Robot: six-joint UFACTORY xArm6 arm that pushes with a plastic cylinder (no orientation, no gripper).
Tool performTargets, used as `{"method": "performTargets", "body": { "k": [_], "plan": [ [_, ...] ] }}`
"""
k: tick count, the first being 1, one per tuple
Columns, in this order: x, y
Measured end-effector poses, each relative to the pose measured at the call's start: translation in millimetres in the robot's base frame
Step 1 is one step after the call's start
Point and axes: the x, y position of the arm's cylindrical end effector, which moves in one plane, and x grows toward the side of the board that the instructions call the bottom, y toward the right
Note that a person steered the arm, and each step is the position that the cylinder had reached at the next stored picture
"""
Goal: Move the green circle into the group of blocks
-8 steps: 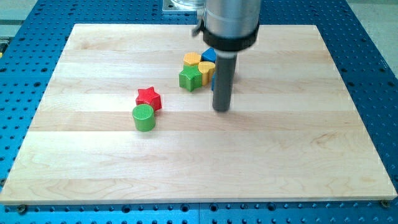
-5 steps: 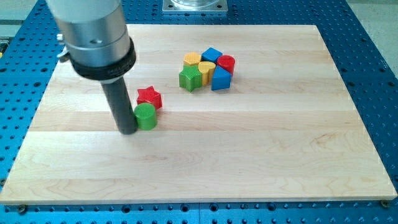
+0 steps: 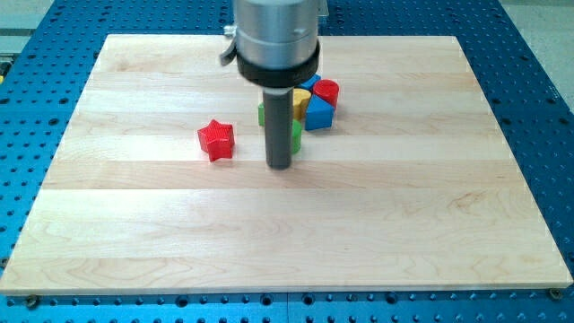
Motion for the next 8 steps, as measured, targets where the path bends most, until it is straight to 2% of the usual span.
{"method": "performTargets", "body": {
  "k": [2, 3, 4, 5, 6, 7, 8],
  "plan": [
    [-24.0, 11.1],
    [19.0, -22.5],
    [50.1, -82.2],
    [31.6, -98.0],
    [-9.1, -99.8],
    [-20.9, -101.1],
    [4.8, -98.5]
  ]
}}
